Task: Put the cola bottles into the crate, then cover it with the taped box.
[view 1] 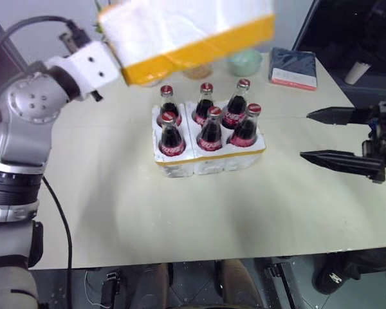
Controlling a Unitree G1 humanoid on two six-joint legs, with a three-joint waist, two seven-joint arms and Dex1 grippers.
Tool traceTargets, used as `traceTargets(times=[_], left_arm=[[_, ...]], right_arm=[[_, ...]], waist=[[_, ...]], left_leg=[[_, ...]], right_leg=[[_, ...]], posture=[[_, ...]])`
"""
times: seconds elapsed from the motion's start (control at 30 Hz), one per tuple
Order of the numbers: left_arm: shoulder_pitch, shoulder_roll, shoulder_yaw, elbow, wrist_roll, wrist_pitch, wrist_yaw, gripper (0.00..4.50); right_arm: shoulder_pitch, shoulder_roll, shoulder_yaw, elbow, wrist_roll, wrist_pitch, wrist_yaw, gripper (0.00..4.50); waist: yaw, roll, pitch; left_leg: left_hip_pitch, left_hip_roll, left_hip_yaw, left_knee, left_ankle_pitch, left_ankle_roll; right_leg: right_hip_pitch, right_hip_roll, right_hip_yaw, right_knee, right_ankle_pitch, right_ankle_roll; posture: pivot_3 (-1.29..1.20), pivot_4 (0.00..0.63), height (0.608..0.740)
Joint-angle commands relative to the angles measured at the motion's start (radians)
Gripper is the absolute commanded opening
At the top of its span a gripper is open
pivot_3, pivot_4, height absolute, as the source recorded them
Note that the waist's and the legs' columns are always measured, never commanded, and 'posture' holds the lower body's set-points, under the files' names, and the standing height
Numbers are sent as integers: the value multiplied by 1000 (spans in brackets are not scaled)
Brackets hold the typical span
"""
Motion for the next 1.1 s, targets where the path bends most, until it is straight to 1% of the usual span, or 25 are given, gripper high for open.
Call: traceTargets(times=[0.03,0.2,0.3,0.37,0.47,0.5,0.57,0.6,0.63,0.67,0.7,0.77,0.83,0.9,0.97,1.03,1.1], left_arm=[[-3,58,3,-98,4,38,-93,1227],[40,103,-39,-223,48,84,-181,1227],[65,127,-58,-268,76,54,-214,1227],[75,129,-82,-273,115,13,-206,1227],[85,130,-119,-249,204,-58,-175,1227],[92,129,-130,-241,234,-85,-161,1507],[134,130,-138,-252,272,-123,-146,2216],[165,135,-133,-264,282,-136,-146,2667],[196,144,-126,-274,291,-151,-145,3225],[241,160,-111,-283,296,-157,-151,3755],[300,183,-87,-288,297,-155,-160,4191],[417,229,-35,-289,295,-165,-159,4191],[516,245,23,-285,267,-151,-164,4191],[586,199,100,-287,160,-39,-195,4191],[607,159,165,-266,43,49,-238,4191],[569,154,201,-197,-19,11,-246,4191],[489,165,201,-104,-15,-57,-207,4191]], right_arm=[[-2,11,-26,-7,1,-18,-20,4500],[4,30,-32,-18,16,-16,-47,4500],[4,42,-23,-20,13,-21,-60,4500],[-1,48,-16,-21,16,-23,-69,4500],[-18,54,-6,-19,24,-25,-84,4500],[-26,55,-3,-16,29,-24,-89,4500],[-39,55,0,-10,34,-20,-94,4500],[-40,55,0,-9,34,-20,-96,4500],[-39,55,-1,-8,33,-19,-96,4500],[-33,55,-4,-10,32,-18,-96,4500],[-24,55,-9,-12,30,-17,-93,4500],[-1,55,-20,-16,24,-18,-86,4500],[18,55,-27,-19,18,-21,-83,4500],[31,56,-31,-18,13,-27,-82,4500],[36,58,-30,-13,13,-30,-83,4500],[40,58,-20,-5,2,-39,-78,4500],[37,56,-6,8,-10,-51,-68,4500]], waist=[[-1,0,0],[11,0,0],[12,0,0],[11,0,0],[11,0,0],[11,0,0],[10,0,0],[9,0,0],[7,0,0],[6,0,0],[4,0,0],[4,0,0],[1,1,-1],[3,4,-3],[5,5,-3],[12,3,-2],[20,2,-1]], left_leg=[[0,0,0,0,0,0],[0,0,0,1,0,0],[-1,0,0,1,0,0],[-1,0,0,1,0,0],[-1,0,0,1,0,0],[-1,0,0,1,0,0],[-1,0,0,1,0,0],[0,0,0,1,0,0],[0,0,0,1,0,0],[0,0,0,1,0,0],[0,0,0,1,0,0],[0,0,0,0,0,0],[0,1,0,0,0,0],[1,1,1,0,0,1],[1,1,1,0,0,1],[1,1,0,1,0,1],[0,1,0,3,0,1]], right_leg=[[0,0,0,0,0,0],[0,0,0,0,0,0],[1,0,0,-1,0,0],[1,0,0,-1,0,0],[1,0,0,-1,0,0],[1,0,0,-1,0,0],[1,0,0,-1,0,0],[1,0,0,-1,0,0],[1,0,0,-1,0,0],[1,0,0,-1,0,0],[1,0,0,-1,0,0],[1,0,0,0,0,0],[1,0,0,0,0,0],[1,0,1,0,0,0],[1,0,1,0,0,-1],[1,1,1,0,0,-1],[2,1,1,0,0,0]], posture=[[0,150,739],[0,150,739],[0,150,739],[0,150,739],[0,150,739],[0,150,739],[0,150,739],[0,150,739],[0,150,739],[0,150,739],[0,150,739],[0,150,739],[0,150,739],[0,150,739],[0,150,739],[0,150,739],[0,150,739]])
